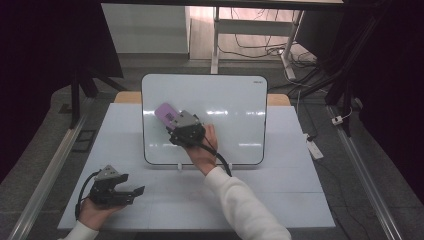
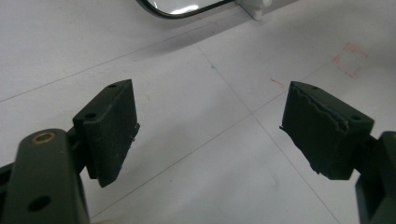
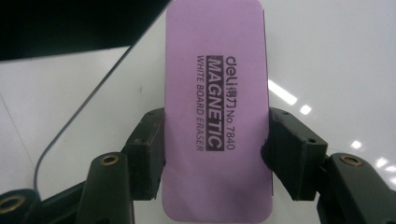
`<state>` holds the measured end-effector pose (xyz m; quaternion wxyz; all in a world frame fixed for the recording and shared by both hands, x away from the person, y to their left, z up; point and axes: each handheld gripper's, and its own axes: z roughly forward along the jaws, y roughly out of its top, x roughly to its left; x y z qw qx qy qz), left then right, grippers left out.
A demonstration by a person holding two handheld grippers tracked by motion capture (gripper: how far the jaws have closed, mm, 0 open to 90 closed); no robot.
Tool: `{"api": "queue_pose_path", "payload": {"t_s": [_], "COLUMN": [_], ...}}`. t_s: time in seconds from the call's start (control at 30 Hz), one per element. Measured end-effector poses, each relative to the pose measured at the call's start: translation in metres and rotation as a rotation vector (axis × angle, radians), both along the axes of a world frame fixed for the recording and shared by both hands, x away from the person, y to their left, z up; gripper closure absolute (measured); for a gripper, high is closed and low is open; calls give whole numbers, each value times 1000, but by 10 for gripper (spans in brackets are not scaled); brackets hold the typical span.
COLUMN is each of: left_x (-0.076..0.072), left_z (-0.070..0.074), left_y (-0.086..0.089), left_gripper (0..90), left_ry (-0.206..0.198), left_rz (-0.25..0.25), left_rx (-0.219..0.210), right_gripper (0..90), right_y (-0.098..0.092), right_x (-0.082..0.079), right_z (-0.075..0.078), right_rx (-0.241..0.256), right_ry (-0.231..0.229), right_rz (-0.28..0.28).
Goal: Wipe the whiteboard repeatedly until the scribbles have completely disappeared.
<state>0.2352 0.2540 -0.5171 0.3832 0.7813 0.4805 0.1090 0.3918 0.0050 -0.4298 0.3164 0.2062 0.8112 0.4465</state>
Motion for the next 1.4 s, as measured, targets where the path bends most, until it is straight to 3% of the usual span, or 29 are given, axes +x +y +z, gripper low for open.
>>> {"api": "queue_pose_path", "payload": {"t_s": [0.17, 0.3, 0.4, 0.63, 0.73, 0.8, 0.97, 1.03, 1.13, 1.23, 1.33, 1.4], "left_x": [-1, -1, 0, 0, 0, 0, -1, 0, 1, 1, 1, 1], "left_z": [1, 1, 1, 0, -1, -1, 1, 0, 0, 0, 0, 0], "left_y": [0, -2, -2, -2, -1, -1, -2, -3, -5, -5, -3, -1], "left_gripper": [188, 188, 188, 188, 188, 188, 188, 188, 187, 187, 188, 187], "left_ry": [-2, -1, 0, 0, 2, 5, -2, 3, 4, 1, 0, 0], "left_rz": [-2, -4, -4, -4, 1, -1, -2, -2, -4, -4, 0, 1], "left_rx": [1, 5, 6, 8, 5, 6, 7, 8, 14, 11, 6, 5], "right_gripper": [409, 410, 409, 410, 409, 410, 409, 409, 409, 410, 409, 410], "right_y": [-49, -71, -62, -8, 0, -12, -64, -81, -88, -70, -47, -41], "right_x": [20, 29, 25, 9, 1, 4, 13, 16, 15, 6, -11, -17], "right_z": [25, 35, 30, 8, 3, 5, 18, 22, 21, 8, -11, -18], "right_rx": [84, 122, 103, 3, -37, 3, 68, 95, 122, 75, -19, -64], "right_ry": [-30, -27, -36, -21, -41, -3, -18, -9, -3, -6, -33, -64], "right_rz": [-147, -192, -185, -12, 6, -17, -164, -197, -213, -174, -102, -85]}}
